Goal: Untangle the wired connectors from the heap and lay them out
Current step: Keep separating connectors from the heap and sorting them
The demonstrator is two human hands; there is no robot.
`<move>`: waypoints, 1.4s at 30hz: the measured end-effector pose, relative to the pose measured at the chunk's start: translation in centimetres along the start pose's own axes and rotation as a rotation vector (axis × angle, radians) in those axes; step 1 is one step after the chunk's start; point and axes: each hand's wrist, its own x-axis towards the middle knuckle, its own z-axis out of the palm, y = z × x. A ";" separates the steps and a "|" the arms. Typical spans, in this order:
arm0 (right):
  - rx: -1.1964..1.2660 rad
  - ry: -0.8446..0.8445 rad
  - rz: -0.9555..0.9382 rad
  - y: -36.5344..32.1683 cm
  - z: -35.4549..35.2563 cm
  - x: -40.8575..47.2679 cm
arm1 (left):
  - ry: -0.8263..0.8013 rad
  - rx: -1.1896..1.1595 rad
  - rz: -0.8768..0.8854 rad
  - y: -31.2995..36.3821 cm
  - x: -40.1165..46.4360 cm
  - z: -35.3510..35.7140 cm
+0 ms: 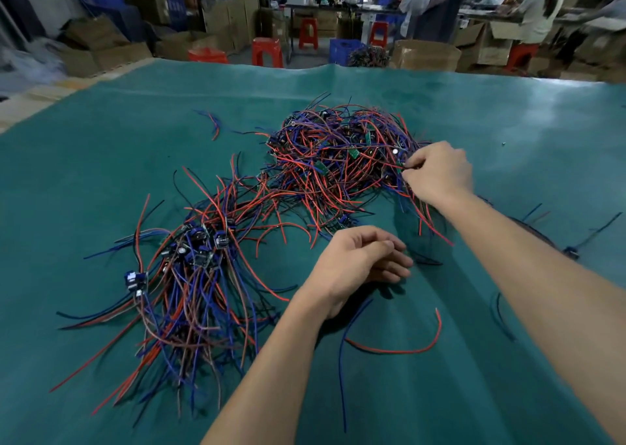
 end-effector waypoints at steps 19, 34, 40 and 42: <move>0.840 -0.194 -0.145 0.5 -4.4 -12.3 | 0.113 -0.181 -0.019 -0.1 0.9 -0.3; 0.862 -0.263 -0.042 1.9 -2.0 -13.5 | 0.053 -0.041 0.099 -0.9 0.8 -1.0; 0.980 -0.289 0.093 1.5 -1.3 -13.7 | 0.023 -0.103 0.054 -0.7 0.8 -0.7; 1.090 -0.398 0.145 1.1 -1.2 -13.9 | 0.000 -0.080 0.062 -0.6 0.6 -0.7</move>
